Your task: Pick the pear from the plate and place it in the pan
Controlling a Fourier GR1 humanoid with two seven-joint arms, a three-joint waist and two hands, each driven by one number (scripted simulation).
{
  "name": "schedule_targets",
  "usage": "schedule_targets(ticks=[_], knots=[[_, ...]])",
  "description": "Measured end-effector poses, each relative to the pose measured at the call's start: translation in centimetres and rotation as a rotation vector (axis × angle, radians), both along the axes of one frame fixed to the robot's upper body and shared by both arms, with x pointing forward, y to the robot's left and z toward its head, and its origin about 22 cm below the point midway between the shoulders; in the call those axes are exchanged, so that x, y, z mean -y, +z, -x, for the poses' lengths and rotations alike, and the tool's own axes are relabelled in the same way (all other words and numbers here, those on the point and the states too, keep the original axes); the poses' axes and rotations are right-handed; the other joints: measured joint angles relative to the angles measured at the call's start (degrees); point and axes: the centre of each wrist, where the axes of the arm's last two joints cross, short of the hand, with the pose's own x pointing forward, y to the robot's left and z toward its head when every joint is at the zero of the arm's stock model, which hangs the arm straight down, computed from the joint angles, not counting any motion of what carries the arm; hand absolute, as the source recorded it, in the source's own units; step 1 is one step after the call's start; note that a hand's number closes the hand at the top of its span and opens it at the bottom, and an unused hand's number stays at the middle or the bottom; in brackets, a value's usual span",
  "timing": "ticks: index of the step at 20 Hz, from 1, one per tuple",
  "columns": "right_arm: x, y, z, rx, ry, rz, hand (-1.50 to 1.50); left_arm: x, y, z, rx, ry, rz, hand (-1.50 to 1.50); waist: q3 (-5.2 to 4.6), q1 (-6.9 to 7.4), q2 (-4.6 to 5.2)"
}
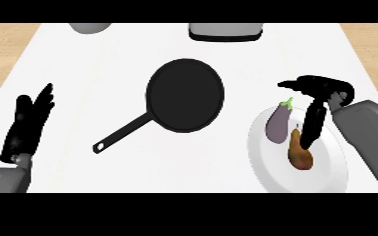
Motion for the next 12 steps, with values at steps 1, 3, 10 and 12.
schedule_targets(ticks=[1,3,10,12], knots=[[-0.1,-0.4,0.1,-0.007,0.004,0.010,-1.50,-0.4,0.1,-0.1,0.003,-0.001,-0.001,0.00,0.00,-0.03,0.00],[-0.2,-0.6,0.1,-0.013,0.013,0.038,-1.50,-1.0,0.0,-0.2,0.007,0.001,-0.002,0.00,0.00,-0.06,0.02],[-0.3,-2.4,0.9,-0.045,0.036,0.103,-1.50,-0.7,-0.6,0.4,-0.002,0.002,0.009,0.00,0.01,-0.08,-0.01],[-1.0,-2.8,0.8,-0.053,0.041,0.099,-1.50,-1.0,-0.5,0.0,-0.001,0.004,0.005,0.00,0.01,-0.13,0.00]])
